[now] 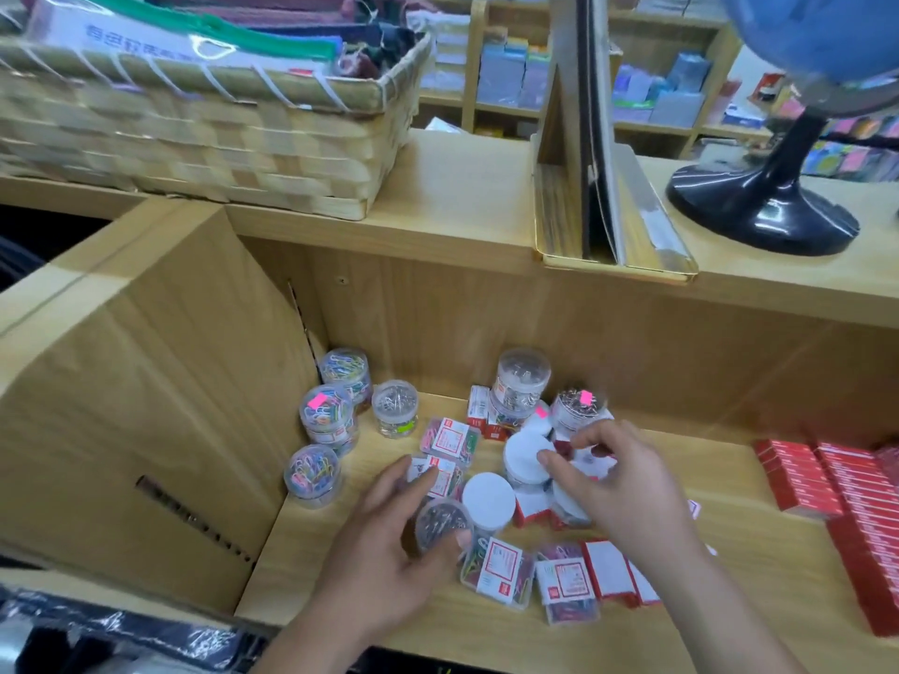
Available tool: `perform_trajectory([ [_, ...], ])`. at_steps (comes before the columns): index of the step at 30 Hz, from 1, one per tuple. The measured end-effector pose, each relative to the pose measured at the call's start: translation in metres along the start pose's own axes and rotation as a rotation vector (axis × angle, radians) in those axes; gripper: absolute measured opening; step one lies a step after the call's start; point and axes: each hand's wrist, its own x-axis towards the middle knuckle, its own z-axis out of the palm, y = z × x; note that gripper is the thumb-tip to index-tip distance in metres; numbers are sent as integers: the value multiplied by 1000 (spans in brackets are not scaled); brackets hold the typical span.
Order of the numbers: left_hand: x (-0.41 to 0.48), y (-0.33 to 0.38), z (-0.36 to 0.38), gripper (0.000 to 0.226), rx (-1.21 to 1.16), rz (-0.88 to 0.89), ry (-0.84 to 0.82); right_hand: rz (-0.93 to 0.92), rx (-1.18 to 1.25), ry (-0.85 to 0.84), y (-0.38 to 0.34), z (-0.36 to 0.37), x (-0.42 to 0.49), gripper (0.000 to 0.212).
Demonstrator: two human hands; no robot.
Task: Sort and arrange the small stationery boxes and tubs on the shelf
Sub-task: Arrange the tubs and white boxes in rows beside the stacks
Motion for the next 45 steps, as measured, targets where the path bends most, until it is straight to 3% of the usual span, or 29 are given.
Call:
perform_trajectory([
  [2,10,1,-3,79,-23,-48,-23,-144,6,-56,-15,12,-8,19],
  [4,17,4,-2,64,-26,-12,-56,-250,-26,-146,-30,27,-8,18],
  [8,13,19,-8,34,-74,42,-52,-412,-234,-326,-43,58,1,56],
  [10,14,20,-16,36,-76,20,-60,-496,-305,-317,-40,72,3,61],
  [14,39,9,-28,43,156,94,64,-549,-419,-328,-33,88,5,61],
  [18,67,5,-28,61,291,20,-34,-583,-399,-377,-28,83,7,59],
  [22,78,0,-29,70,251,39,-71,-495,-167,-254,-26,59,6,34],
  [27,86,8,-31,69,298,1,-108,-304,-238,-248,-9,49,7,26],
  [30,68,16,-34,63,295,111,36,-250,-224,-265,-3,47,3,29],
  [32,47,18,-33,46,205,227,98,-236,-190,-243,-3,47,3,26],
  [35,12,22,-26,46,88,181,-105,-210,-205,-201,-9,50,6,21],
  [38,-1,17,-19,57,233,196,-178,-157,-270,-195,-21,56,10,32],
  [41,-4,20,-28,55,313,168,-113,-84,-322,-208,-29,60,10,34],
  [45,11,19,-54,55,485,160,98,-44,-224,-179,-34,62,10,39],
])
